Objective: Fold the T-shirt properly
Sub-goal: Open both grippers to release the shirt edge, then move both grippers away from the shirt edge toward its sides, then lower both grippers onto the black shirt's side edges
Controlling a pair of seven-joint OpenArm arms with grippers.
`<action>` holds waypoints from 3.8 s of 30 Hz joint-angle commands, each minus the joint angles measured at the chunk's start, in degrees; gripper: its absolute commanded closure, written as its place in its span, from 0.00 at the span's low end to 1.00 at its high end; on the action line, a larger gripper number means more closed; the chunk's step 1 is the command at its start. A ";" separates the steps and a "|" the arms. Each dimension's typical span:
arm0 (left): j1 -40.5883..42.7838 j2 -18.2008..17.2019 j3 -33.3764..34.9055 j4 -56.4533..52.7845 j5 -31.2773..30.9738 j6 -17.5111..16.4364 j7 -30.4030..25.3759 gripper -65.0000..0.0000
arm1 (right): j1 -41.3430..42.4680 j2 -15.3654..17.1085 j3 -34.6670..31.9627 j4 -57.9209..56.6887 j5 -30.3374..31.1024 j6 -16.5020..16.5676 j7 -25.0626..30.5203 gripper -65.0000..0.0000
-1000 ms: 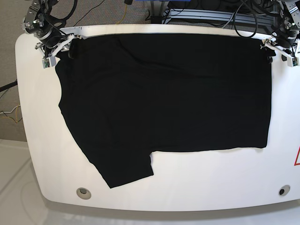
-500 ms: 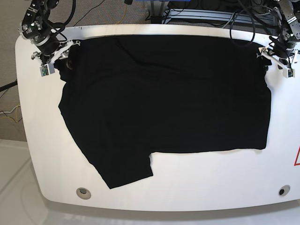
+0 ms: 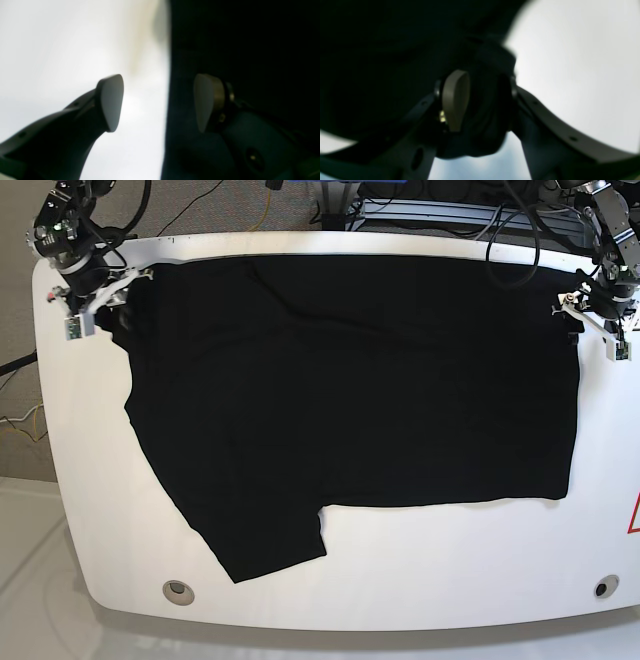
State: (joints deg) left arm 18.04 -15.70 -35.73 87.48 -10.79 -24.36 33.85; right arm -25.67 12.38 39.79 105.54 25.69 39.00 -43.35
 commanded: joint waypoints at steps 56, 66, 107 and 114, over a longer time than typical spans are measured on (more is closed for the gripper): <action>-24.33 1.59 6.76 -3.83 21.56 0.32 -8.75 0.35 | 48.92 -1.70 -11.09 -34.02 -36.37 0.78 2.34 0.39; -28.11 2.21 7.81 -9.11 24.81 0.32 -9.10 0.35 | 58.95 -1.26 -11.09 -52.04 -43.93 0.69 14.21 0.36; -26.88 0.80 7.55 -8.67 24.81 0.23 -9.10 0.35 | 68.35 3.84 -11.00 -84.22 -47.89 -7.14 41.46 0.36; -26.79 0.72 5.62 -8.67 24.90 0.23 -9.10 0.35 | 66.07 3.66 -11.09 -84.22 -47.98 -8.28 41.46 0.36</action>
State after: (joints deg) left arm -7.66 -13.82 -29.17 77.67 14.15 -24.67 26.04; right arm 38.98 15.55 28.77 20.53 -22.31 31.40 -1.74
